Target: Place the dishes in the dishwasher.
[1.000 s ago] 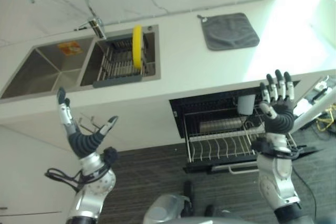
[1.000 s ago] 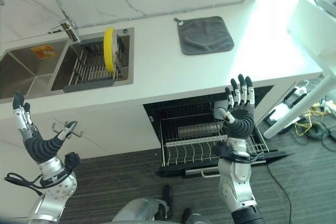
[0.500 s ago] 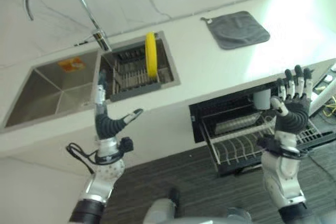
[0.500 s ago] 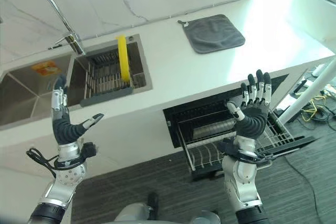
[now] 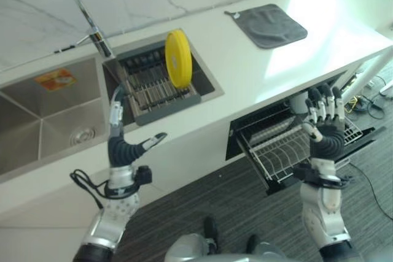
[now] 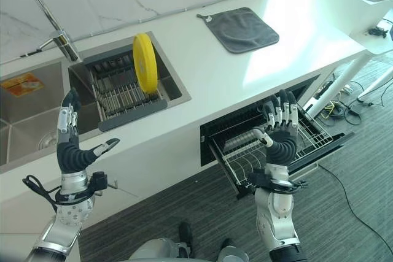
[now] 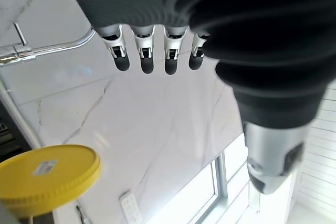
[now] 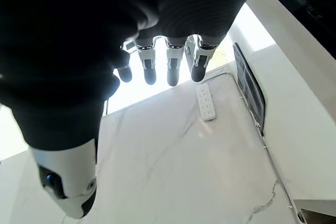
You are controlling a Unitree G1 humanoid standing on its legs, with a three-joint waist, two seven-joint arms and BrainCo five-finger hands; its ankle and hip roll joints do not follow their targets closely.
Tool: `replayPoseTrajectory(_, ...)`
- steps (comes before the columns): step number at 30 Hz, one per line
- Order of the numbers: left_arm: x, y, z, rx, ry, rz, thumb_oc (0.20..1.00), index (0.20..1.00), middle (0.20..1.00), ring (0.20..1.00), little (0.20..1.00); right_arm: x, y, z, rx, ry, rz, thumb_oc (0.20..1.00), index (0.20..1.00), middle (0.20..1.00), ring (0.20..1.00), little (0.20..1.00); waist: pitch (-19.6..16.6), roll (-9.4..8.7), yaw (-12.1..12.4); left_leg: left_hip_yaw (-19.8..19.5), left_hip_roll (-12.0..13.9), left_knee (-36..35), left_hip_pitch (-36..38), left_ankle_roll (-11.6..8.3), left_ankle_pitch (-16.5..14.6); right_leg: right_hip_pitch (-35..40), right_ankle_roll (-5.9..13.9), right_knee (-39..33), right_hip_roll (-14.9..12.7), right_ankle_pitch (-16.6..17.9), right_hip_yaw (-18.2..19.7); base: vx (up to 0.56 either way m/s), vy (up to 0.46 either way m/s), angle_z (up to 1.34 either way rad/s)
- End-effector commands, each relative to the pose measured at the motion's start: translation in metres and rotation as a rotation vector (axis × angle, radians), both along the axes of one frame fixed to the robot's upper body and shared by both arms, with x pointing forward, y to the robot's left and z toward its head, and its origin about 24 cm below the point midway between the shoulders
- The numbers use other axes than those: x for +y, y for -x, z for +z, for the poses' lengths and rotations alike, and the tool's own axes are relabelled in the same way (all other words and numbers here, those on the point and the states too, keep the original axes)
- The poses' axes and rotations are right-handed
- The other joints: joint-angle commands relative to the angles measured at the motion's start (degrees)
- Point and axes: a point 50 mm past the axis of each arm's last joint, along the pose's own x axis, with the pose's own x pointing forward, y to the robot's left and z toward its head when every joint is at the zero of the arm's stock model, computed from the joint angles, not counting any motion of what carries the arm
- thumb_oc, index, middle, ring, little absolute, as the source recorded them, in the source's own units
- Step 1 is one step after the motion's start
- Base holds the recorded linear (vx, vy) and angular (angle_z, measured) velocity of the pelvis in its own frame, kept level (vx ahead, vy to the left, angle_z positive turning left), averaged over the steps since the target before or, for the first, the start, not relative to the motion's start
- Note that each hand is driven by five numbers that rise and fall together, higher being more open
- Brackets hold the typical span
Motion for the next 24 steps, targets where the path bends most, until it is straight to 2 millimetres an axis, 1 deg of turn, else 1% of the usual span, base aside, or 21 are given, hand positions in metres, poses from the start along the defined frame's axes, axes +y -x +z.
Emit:
replayPoseTrajectory(1, -0.007, -0.004, 0.013, -0.112, 0.015, -0.048, 1.0, 1.0, 1.0, 1.0, 1.0, 0.0, -0.006, 0.023, -0.112, 0.025, 0.031, 1.0, 1.0, 1.0, 1.0, 1.0, -0.96, 0.07, -0.57, -5.36, 2.3, 2.04, 2.77, -4.76, -4.1, -0.7, -1.5, 2.78, 2.48, -2.84, 1.86, -0.08, -0.082, -0.05)
replayPoseTrajectory(2, -0.008, -0.005, 0.013, -0.11, 0.013, -0.058, 1.0, 1.0, 1.0, 1.0, 1.0, -0.001, -0.005, 0.024, -0.112, 0.046, 0.026, 1.0, 1.0, 1.0, 1.0, 1.0, -0.85, -0.29, -0.93, -5.25, 1.96, 5.97, 1.65, -4.49, -5.74, -1.25, -2.22, 3.15, 2.35, -2.74, 2.23, -0.07, -0.081, -0.02)
replayPoseTrajectory(3, -0.009, -0.005, 0.013, -0.107, 0.012, -0.074, 1.0, 1.0, 1.0, 1.0, 1.0, -0.003, -0.006, 0.025, -0.104, 0.067, 0.02, 1.0, 1.0, 1.0, 1.0, 1.0, 0.38, -0.87, -0.66, -7.08, 1.49, 13.02, -0.9, -4.76, -7.65, -0.77, -3.09, 4.14, 2.06, -2.98, 3.5, -0.04, -0.039, 0.12)
replayPoseTrajectory(4, -0.01, -0.004, 0.012, -0.107, 0.005, -0.081, 1.0, 1.0, 1.0, 1.0, 1.0, -0.003, -0.007, 0.024, -0.098, 0.068, 0.017, 1.0, 1.0, 1.0, 1.0, 1.0, 0.95, -0.94, -0.33, -8.63, 1.51, 14.99, -2.19, -5.05, -7.57, -0.6, -3.33, 4.61, 2.18, -3.02, 4.41, -0.01, -0.007, 0.26)
replayPoseTrajectory(5, -0.01, -0.004, 0.012, -0.107, 0.001, -0.084, 1.0, 1.0, 1.0, 1.0, 1.0, -0.003, -0.007, 0.023, -0.096, 0.067, 0.016, 1.0, 1.0, 1.0, 1.0, 1.0, 1.04, -0.96, -0.21, -9.27, 1.52, 15.26, -2.76, -5.14, -7.16, -0.74, -3.41, 4.7, 2.23, -2.85, 4.79, 0.04, 0.148, 0.21)
replayPoseTrajectory(6, -0.01, -0.002, 0.013, -0.112, -0.004, -0.089, 1.0, 1.0, 1.0, 1.0, 1.0, -0.002, -0.009, 0.023, -0.097, 0.068, 0.016, 1.0, 1.0, 1.0, 1.0, 1.0, 1.43, -0.21, 0.55, -12.55, 2.61, 10.18, -2.97, -5.89, -4.67, -0.56, -3.16, 5.66, 2.94, -3.67, 6.71, 0.09, 0.241, -0.04)
replayPoseTrajectory(7, -0.011, -0.001, 0.014, -0.114, -0.001, -0.095, 1.0, 1.0, 1.0, 1.0, 1.0, 0.0, -0.008, 0.022, -0.103, 0.076, 0.011, 1.0, 1.0, 1.0, 1.0, 1.0, 1.63, 0.34, 0.78, -13.26, 3.99, 7.21, -3.54, -6.97, -2.08, -0.1, -3.01, 6.05, 3.05, -4.39, 7.31, 0.13, 0.307, -0.33)
replayPoseTrajectory(8, -0.012, -0.002, 0.014, -0.112, -0.001, -0.102, 1.0, 1.0, 1.0, 1.0, 1.0, 0.001, -0.007, 0.021, -0.103, 0.082, -0.002, 1.0, 1.0, 1.0, 1.0, 1.0, 1.95, 0.52, 0.45, -12.05, 5.27, 6.84, -4.21, -7.59, -0.8, 0.51, -3.1, 6.57, 2.57, -5.07, 7.29, 0.15, 0.28, -0.49)
replayPoseTrajectory(9, -0.013, -0.007, 0.012, -0.098, -0.022, -0.109, 1.0, 1.0, 1.0, 1.0, 1.0, -0.001, -0.007, 0.019, -0.083, 0.069, -0.004, 1.0, 1.0, 1.0, 1.0, 1.0, 1.51, 0.71, 0.1, -10.77, 6.23, 5.27, -4.09, -7.92, -0.02, 1.25, -2.32, 6.29, 1.49, -5.3, 6.2, 0.13, 0.235, -0.33)
replayPoseTrajectory(11, -0.015, -0.012, 0.015, -0.11, -0.035, -0.125, 1.0, 1.0, 1.0, 1.0, 1.0, -0.003, -0.006, 0.017, -0.077, 0.046, 0.002, 1.0, 1.0, 1.0, 1.0, 1.0, 0.77, 0.91, -0.42, -9.01, 6.89, 2.36, -2.01, -7.79, 0.48, 1.16, -1.26, 6.46, -0.27, -5.11, 4.11, 0.11, 0.192, -0.04)
replayPoseTrajectory(12, -0.017, -0.012, 0.015, -0.113, -0.057, -0.125, 1.0, 1.0, 1.0, 1.0, 1.0, -0.002, -0.004, 0.016, -0.079, 0.053, 0.007, 1.0, 1.0, 1.0, 1.0, 1.0, 0.45, 1.03, -0.59, -8.73, 6.95, 1.56, -1.02, -7.61, 0.35, 0.7, -0.65, 6.97, -1.23, -4.8, 3.2, 0.09, 0.143, -0.06)
replayPoseTrajectory(14, -0.017, -0.012, 0.014, -0.106, -0.081, -0.114, 1.0, 1.0, 1.0, 1.0, 1.0, -0.002, -0.003, 0.014, -0.065, 0.061, 0.025, 1.0, 1.0, 1.0, 1.0, 1.0, 0.12, 1.13, -0.68, -8.63, 6.53, 0.5, 0.6, -7.16, -0.21, 0.17, -0.2, 7.46, -2.21, -4.54, 2.24, 0.07, 0.084, -0.18)
replayPoseTrajectory(16, -0.016, -0.011, 0.014, -0.1, -0.086, -0.117, 1.0, 1.0, 1.0, 1.0, 1.0, -0.002, -0.004, 0.012, -0.057, 0.055, 0.029, 1.0, 1.0, 1.0, 1.0, 1.0, -0.16, 1.02, -0.24, -9.0, 5.96, -0.11, 1.6, -6.59, -0.89, 0.08, 0.01, 6.84, -2.53, -4.09, 1.93, 0.05, 0.015, 0.07)
replayPoseTrajectory(18, -0.016, -0.01, 0.013, -0.099, -0.093, -0.118, 1.0, 1.0, 1.0, 1.0, 1.0, -0.002, -0.004, 0.013, -0.061, 0.056, 0.027, 1.0, 1.0, 1.0, 1.0, 1.0, -0.23, 0.94, -0.09, -9.03, 5.83, -0.11, 1.7, -6.45, -1.06, 0.09, 0.08, 6.53, -2.56, -3.88, 1.91, 0.03, -0.022, 0.18)
replayPoseTrajectory(19, -0.017, -0.008, 0.01, -0.082, -0.113, -0.116, 1.0, 1.0, 1.0, 1.0, 1.0, -0.002, -0.004, 0.013, -0.066, 0.057, 0.028, 1.0, 1.0, 1.0, 1.0, 1.0, -0.24, 0.62, 0.23, -8.8, 5.57, 0.18, 2.03, -6.12, -1.66, 0.16, 0.35, 5.41, -2.73, -3.12, 1.73, 0.02, -0.041, 0.09)
replayPoseTrajectory(22, -0.018, -0.007, 0.008, -0.058, -0.142, -0.124, 1.0, 1.0, 1.0, 1.0, 1.0, -0.001, -0.006, 0.014, -0.057, 0.06, 0.037, 1.0, 1.0, 1.0, 1.0, 1.0, -0.22, 0.44, 0.4, -8.61, 5.48, 0.57, 2.03, -6.02, -2.1, 0.3, 0.39, 3.94, -2.63, -2.41, 1.93, 0.01, -0.028, 0.06)
replayPoseTrajectory(24, -0.021, -0.008, 0.004, -0.015, -0.171, -0.164, 1.0, 1.0, 1.0, 1.0, 1.0, 0.0, -0.007, 0.013, -0.054, 0.066, 0.044, 1.0, 1.0, 1.0, 1.0, 1.0, -0.24, 0.54, 0.32, -8.28, 5.52, 0.35, 2.14, -6.16, -2.03, 0.34, 0.49, 2.84, -2.58, -1.82, 1.93, 0.0, -0.02, -0.15)
